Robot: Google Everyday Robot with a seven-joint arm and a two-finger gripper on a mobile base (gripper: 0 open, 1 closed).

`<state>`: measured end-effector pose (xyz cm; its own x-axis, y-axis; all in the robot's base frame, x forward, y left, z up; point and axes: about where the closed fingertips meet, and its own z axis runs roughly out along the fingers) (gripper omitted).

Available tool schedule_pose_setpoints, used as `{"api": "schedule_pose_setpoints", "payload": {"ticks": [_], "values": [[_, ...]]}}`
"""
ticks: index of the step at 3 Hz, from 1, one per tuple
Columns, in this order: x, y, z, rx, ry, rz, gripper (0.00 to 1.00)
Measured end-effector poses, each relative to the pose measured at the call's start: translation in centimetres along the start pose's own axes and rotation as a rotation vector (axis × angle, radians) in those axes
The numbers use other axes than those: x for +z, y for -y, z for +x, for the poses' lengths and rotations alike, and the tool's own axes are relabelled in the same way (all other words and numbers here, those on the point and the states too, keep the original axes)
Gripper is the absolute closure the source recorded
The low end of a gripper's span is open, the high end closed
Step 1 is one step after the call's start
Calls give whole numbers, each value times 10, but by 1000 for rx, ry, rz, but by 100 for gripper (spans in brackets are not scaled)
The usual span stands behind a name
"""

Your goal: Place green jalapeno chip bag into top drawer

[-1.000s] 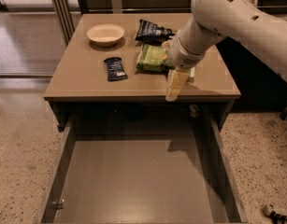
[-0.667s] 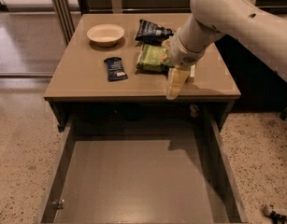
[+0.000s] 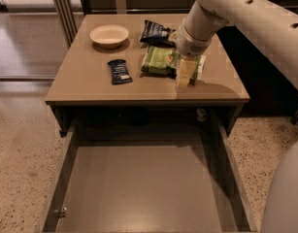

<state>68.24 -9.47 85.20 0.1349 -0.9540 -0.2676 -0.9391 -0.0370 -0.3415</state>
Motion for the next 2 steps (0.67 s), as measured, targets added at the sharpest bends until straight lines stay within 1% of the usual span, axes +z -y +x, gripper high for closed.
{"api": "schedule_pose_setpoints", "payload": {"ticks": [1, 2], "values": [[9, 15, 7, -6, -5, -27, 0], [25, 14, 11, 2, 11, -61, 0]]}}
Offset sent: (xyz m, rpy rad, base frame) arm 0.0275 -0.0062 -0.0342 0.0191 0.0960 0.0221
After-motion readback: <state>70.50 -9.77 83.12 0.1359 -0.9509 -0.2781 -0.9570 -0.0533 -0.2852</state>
